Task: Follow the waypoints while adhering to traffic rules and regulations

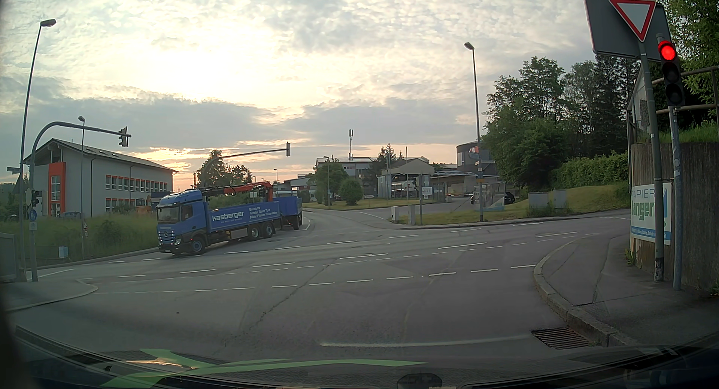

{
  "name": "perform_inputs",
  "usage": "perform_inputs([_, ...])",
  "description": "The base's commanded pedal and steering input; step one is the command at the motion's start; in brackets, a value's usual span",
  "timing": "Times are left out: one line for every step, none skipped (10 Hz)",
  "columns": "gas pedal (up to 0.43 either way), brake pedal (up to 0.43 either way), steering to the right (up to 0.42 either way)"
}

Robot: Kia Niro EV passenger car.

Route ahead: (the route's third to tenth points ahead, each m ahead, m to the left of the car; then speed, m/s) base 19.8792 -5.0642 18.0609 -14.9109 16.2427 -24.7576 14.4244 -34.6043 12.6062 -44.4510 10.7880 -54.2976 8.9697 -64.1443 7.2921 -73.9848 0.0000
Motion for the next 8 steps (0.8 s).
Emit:
perform_inputs([0.0,0.396,0.004])
perform_inputs([0.0,0.39,0.004])
perform_inputs([0.0,0.396,0.004])
perform_inputs([0.0,0.396,0.004])
perform_inputs([0.0,0.39,0.004])
perform_inputs([0.0,0.396,0.004])
perform_inputs([0.0,0.39,0.004])
perform_inputs([0.0,0.396,0.004])
